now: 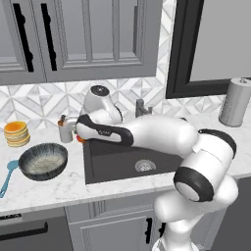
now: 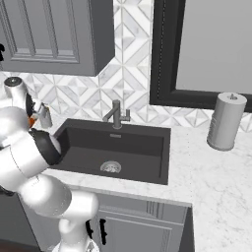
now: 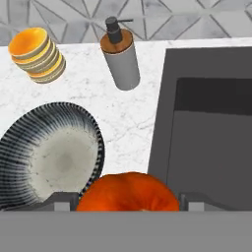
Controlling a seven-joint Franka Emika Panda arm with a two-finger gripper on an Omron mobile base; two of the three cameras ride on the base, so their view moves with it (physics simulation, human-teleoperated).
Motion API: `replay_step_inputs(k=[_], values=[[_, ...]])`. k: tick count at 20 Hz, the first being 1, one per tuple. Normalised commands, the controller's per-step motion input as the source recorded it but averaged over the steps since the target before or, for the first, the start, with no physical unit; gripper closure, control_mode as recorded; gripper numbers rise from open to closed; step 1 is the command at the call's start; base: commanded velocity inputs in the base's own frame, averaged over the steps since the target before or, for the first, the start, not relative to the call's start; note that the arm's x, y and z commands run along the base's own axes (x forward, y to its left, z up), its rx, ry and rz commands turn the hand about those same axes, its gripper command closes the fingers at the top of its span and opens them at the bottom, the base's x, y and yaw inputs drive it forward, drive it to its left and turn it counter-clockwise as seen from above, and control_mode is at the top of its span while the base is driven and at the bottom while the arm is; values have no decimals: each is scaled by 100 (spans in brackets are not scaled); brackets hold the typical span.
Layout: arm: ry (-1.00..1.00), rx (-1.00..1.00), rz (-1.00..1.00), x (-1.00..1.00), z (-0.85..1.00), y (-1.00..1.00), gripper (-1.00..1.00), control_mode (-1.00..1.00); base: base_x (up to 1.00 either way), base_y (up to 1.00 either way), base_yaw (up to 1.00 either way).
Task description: Pick the squash from the sink and place it in the bowl. Then pick the bowl and place it in the microwave. Then close the microwave door and press the start button.
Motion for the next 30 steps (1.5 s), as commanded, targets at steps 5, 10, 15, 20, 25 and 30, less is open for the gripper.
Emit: replay_step_inputs(k=[5, 10, 15, 20, 25, 30], values=[[12, 0, 10, 0, -17, 100, 100, -100, 0, 0, 0], [3, -1, 0, 2, -32, 78, 100, -100, 0, 0, 0], [4, -2, 0, 0, -75, 54, 100, -100, 0, 0, 0], [2, -2, 0, 4, -38, 17, -100, -100, 0, 0, 0], [0, 1, 0, 0, 24, -14, -100, -100, 0, 0, 0], [0, 11, 0, -5, 8, -57, -100, -100, 0, 0, 0]])
